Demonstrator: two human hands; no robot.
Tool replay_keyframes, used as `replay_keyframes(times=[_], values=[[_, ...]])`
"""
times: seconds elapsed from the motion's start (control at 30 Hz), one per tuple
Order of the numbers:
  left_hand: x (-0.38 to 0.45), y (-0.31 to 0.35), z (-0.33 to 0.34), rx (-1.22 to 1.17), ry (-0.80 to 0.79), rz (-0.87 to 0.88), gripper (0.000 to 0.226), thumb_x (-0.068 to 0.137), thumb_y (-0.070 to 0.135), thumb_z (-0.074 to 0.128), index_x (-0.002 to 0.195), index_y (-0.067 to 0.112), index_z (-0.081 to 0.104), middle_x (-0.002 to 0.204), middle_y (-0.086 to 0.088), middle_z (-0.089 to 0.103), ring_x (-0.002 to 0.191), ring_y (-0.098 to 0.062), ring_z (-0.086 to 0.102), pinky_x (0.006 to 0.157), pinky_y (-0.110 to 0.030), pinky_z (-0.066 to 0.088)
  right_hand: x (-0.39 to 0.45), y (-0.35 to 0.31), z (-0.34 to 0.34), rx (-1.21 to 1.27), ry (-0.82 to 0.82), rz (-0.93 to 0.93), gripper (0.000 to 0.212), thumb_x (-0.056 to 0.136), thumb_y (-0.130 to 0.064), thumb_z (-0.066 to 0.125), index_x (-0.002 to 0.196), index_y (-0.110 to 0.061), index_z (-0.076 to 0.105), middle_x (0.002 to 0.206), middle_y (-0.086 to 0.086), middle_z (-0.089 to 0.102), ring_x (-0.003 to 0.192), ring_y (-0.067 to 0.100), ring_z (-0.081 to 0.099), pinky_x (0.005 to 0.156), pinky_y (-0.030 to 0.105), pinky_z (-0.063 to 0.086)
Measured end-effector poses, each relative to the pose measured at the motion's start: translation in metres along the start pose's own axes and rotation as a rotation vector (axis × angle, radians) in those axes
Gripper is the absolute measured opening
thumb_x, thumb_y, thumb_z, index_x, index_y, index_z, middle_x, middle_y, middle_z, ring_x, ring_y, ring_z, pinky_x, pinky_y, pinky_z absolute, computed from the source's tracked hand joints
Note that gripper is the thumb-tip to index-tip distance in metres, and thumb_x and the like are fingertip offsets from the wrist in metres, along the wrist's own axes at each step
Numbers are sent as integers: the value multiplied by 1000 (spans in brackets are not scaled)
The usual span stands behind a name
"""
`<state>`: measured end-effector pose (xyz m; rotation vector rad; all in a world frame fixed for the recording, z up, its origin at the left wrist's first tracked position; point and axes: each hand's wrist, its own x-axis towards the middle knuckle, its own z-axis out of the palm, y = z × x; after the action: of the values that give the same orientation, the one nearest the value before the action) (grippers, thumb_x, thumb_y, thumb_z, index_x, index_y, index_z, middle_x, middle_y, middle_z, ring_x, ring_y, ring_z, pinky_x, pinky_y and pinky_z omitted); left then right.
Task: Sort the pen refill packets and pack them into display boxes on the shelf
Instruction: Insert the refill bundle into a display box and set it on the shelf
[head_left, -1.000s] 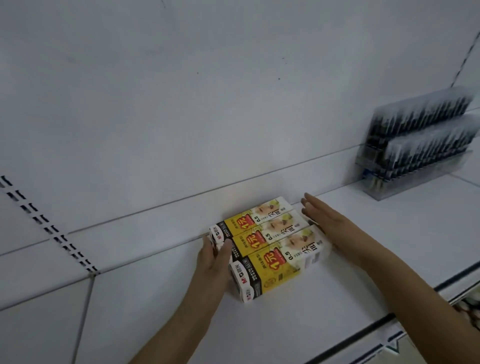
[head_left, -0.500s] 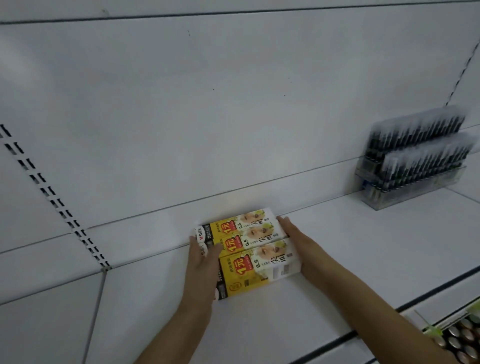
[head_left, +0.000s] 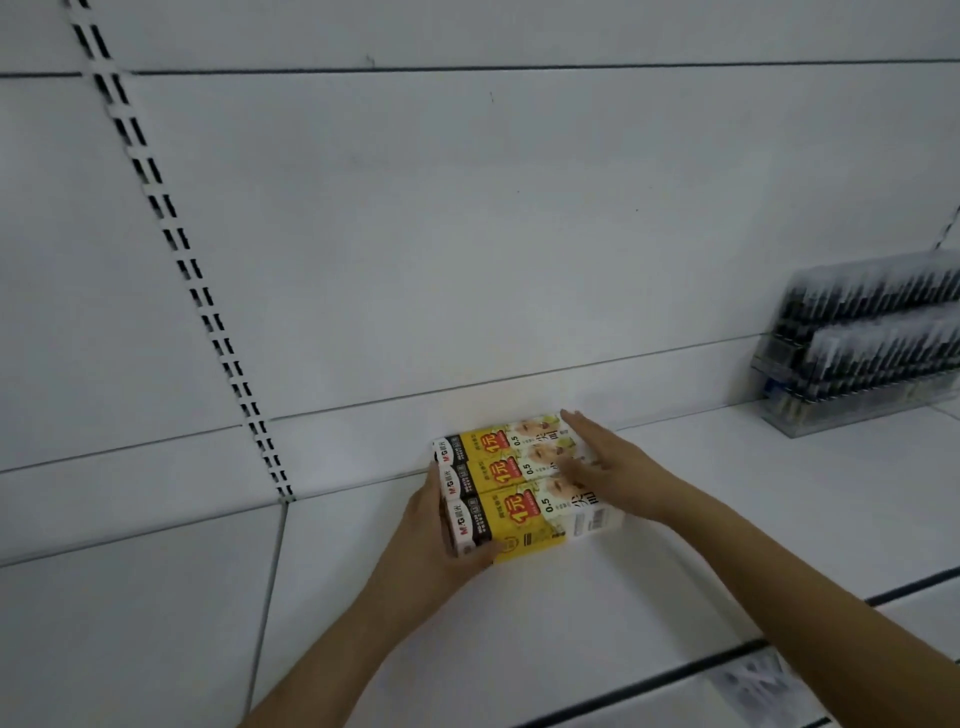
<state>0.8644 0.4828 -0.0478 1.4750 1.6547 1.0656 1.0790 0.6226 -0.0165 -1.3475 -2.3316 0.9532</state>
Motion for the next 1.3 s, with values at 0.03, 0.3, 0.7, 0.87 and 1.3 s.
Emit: replay_keyframes(times=[0.03,0.3,0.7,0.87,1.3], values=[[0,-1,-1,-18,2,21,81,68,42,84,132,55,36,126,22,60,114,2,60,95,-29,53,3,0,6,55,11,23,74,94,-54,50,155,-31,16,162,-7,15,143,16,32,116,32,26],[1,-10,-51,65,-224,-9,82,73,15,86,129,53,41,119,22,66,108,6,62,91,-22,54,-29,-19,19,311,103,212,61,93,-33,62,148,-29,37,132,-3,59,98,11,67,83,24,53],[-72,-16,-66,-154,333,-488,32,91,21,67,116,2,61,93,-9,71,75,-19,70,71,-31,56,9,-53,17,-188,-80,-5,43,96,-49,49,129,-23,59,126,-3,63,108,13,59,89,27,44],[-78,20,-26,-446,213,-495,13,95,24,59,99,17,70,96,-1,76,100,-15,67,97,-37,49,4,-63,29,-197,-266,-19,48,83,-66,58,106,-26,65,93,-12,67,86,7,63,73,23,48],[-60,33,11,-478,351,-258,88,73,2,83,130,45,32,95,11,74,80,-13,75,59,-30,59,-37,-43,51,677,-247,86,51,74,-37,81,119,-26,59,108,-2,74,93,23,73,88,49,57]])
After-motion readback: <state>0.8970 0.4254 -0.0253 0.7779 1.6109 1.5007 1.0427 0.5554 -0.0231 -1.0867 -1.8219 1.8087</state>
